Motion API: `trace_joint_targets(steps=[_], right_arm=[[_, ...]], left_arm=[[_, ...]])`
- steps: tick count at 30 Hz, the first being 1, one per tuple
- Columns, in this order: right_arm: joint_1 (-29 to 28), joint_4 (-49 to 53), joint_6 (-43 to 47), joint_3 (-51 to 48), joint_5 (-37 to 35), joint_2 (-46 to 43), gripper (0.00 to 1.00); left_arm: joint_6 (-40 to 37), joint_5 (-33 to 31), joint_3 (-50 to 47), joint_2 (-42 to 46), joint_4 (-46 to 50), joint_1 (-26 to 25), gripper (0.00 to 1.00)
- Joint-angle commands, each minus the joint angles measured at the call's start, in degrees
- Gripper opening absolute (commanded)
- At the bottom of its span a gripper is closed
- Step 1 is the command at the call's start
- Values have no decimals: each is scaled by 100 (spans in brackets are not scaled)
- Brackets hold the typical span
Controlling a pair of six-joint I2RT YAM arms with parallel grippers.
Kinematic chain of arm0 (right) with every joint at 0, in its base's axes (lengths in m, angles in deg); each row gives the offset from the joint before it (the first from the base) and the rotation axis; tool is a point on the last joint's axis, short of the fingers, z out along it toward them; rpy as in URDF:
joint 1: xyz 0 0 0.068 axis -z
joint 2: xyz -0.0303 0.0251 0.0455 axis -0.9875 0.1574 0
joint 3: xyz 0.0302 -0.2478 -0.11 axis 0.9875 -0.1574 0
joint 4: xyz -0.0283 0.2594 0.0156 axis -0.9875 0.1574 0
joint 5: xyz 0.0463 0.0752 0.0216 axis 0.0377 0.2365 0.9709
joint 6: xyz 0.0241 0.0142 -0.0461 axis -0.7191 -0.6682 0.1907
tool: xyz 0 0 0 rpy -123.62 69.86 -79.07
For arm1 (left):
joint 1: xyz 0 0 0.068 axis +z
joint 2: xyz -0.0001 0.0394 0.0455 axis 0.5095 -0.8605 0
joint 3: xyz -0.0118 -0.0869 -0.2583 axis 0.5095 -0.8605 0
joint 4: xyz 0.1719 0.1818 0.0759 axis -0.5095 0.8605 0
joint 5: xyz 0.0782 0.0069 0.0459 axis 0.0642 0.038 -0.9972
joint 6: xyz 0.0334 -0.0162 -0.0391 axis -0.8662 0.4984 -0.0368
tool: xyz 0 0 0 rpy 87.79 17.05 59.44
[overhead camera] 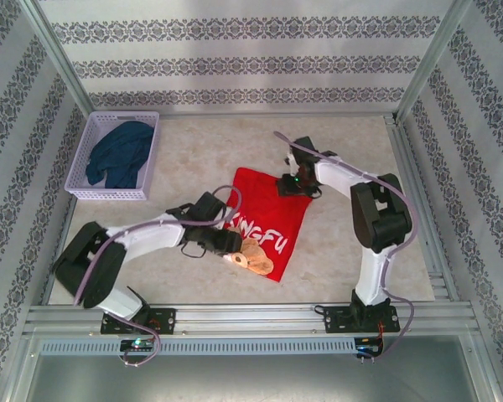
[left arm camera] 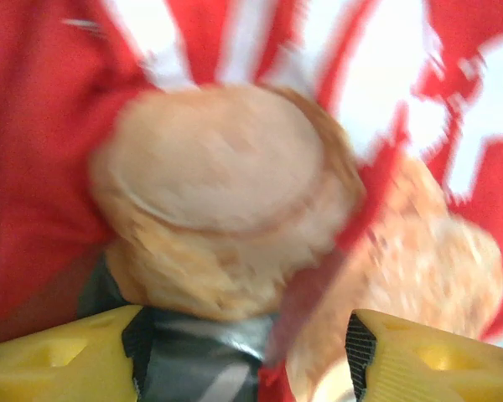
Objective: Fold the inside-out t-shirt
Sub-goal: Rotate the T-shirt at the center of the table, then smooth out the T-shirt at the center of the table.
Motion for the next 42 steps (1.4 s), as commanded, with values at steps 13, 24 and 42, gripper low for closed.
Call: trace_joint_targets(steps=[13,24,42], right_arm=[[-437,-1767,-1588,-2601,1826,-2090,53],[-292,-1462,-1381,-2454,1387,-1477,48],[-324,-1433,-1282,-2460,1288,-1157,48]], left_arm=[[-172,577,1269,-699,-571,621,62],[-265,-220,565,-135,-140,941,60],[-744,32,591,-762,-43,1112,14]])
